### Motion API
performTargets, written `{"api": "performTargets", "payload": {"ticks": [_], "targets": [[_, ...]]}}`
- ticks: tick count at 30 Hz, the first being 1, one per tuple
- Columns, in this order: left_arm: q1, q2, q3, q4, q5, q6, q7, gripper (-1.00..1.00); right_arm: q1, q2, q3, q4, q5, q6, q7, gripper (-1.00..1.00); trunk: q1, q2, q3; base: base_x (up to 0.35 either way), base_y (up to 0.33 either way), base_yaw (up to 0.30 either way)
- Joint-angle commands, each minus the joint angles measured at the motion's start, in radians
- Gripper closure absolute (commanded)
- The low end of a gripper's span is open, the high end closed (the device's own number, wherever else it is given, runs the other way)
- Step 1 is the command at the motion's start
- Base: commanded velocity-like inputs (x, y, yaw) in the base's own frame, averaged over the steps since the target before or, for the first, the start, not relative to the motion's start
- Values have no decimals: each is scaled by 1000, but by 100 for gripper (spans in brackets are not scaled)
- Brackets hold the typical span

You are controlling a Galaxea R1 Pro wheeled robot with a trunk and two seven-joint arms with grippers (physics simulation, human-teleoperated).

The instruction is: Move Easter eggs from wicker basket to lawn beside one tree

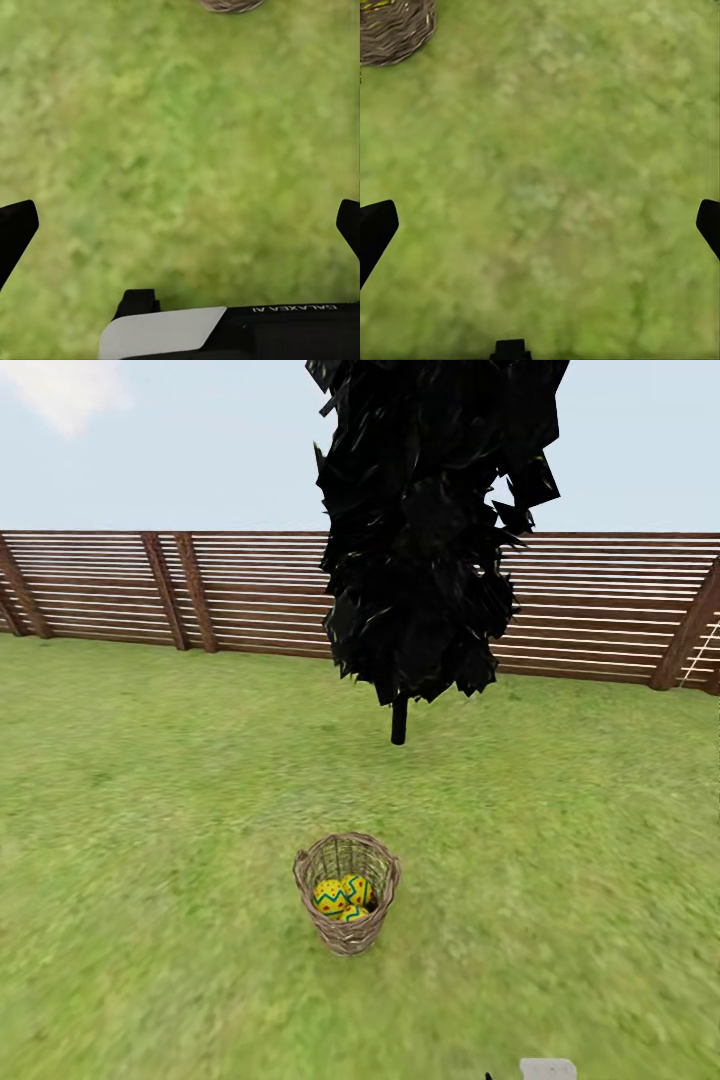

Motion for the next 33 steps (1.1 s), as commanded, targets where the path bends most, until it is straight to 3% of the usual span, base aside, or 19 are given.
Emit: {"api": "performTargets", "payload": {"ticks": [1, 9, 15, 24, 33], "targets": [[-1, 1, -8, 1, 7, -4, 8, -100, -1, 0, 0, 1, 1, -3, -2, -100, 0, -1, -1, 0, 0, -6], [-1, 2, -6, 1, 7, -4, 9, -100, -1, 0, 0, 1, 1, -3, -2, -100, 0, -1, -1, 5, 13, -123], [-1, 1, -6, 1, 7, -4, 10, -100, -1, 0, 1, 0, 2, -4, -2, -100, 0, -1, -1, 63, 207, -156], [-1, -3, -10, 1, 6, -4, 10, -100, -1, -13, -2, 2, 2, -1, 0, -100, 0, -1, -1, 6, 28, -14], [-1, -8, -7, -6, 8, -4, 11, -100, -1, -6, -2, 0, 0, -3, -1, -100, 0, -1, -1, 0, 0, 0]]}}
